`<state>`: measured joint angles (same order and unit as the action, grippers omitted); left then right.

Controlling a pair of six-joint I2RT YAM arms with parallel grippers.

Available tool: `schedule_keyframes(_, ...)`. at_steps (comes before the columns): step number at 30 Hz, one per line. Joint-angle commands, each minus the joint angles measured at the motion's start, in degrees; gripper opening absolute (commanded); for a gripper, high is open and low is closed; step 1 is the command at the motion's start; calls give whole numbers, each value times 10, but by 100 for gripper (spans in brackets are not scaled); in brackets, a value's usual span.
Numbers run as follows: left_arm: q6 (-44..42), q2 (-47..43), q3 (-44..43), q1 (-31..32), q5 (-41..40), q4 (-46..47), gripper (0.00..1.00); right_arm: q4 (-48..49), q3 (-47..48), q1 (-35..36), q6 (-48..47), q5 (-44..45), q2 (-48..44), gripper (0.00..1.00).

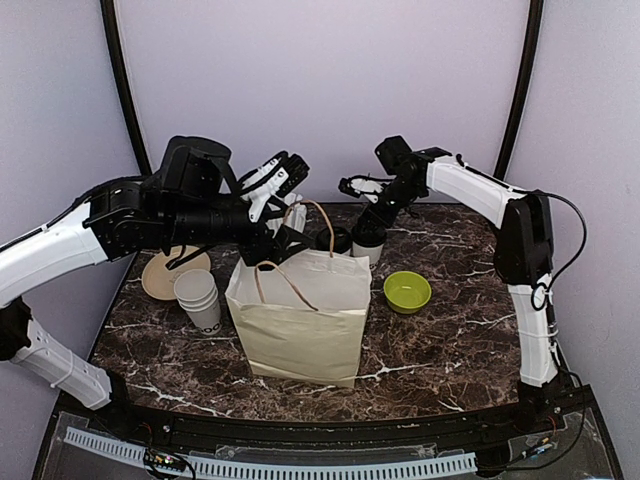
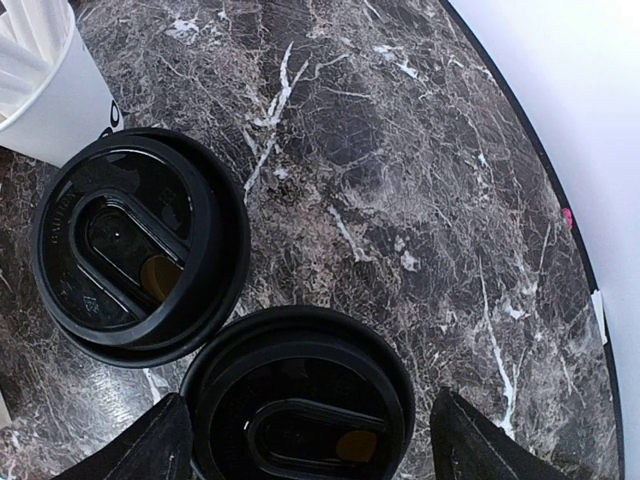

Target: Pack the takeout coffee

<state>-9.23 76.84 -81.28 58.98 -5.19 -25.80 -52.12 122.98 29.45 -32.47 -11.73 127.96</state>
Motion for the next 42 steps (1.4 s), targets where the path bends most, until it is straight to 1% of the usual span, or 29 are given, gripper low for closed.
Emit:
schedule_keyframes(1,3,-22,10,-4,-7,7,74,-10,17,5,3,9,10,84)
schedule_keyframes(4,2,-21,10,-4,-11,5,75,-20,17,6,2,15,11,87)
schedule_keyframes(7,3,-20,11,-4,-11,5,75,-34,17,6,1,23,16,88)
schedule_keyframes(11,4,-23,15,-4,-8,8,75,-37,10,7,1,26,14,82)
schedule_keyframes(15,4,-22,16,-4,-8,6,75,-41,12,7,3,29,8,75)
schedule_keyframes(21,-2,-19,7,-4,-7,4,75,-44,5,7,6,32,-31,66)
schedule_keyframes(25,-13,-17,4,-4,-15,4,76,-45,-6,7,10,29,-66,65)
schedule_keyframes(28,-22,-17,1,-4,-21,6,76,-49,-20,7,16,22,-101,65)
schedule_keyframes(33,-38,-12,-11,-9,-21,-10,78,-58,-73,7,21,8,-175,64)
schedule_keyframes(37,-59,9,-27,-16,-22,-26,79,-70,-119,8,24,0,-253,63)
schedule_keyframes(39,-66,20,-36,-18,-36,-22,79,-75,-135,8,28,-8,-294,63)
schedule_keyframes(42,-78,28,-46,-25,-33,-10,79,-77,-160,8,35,-20,-356,64)
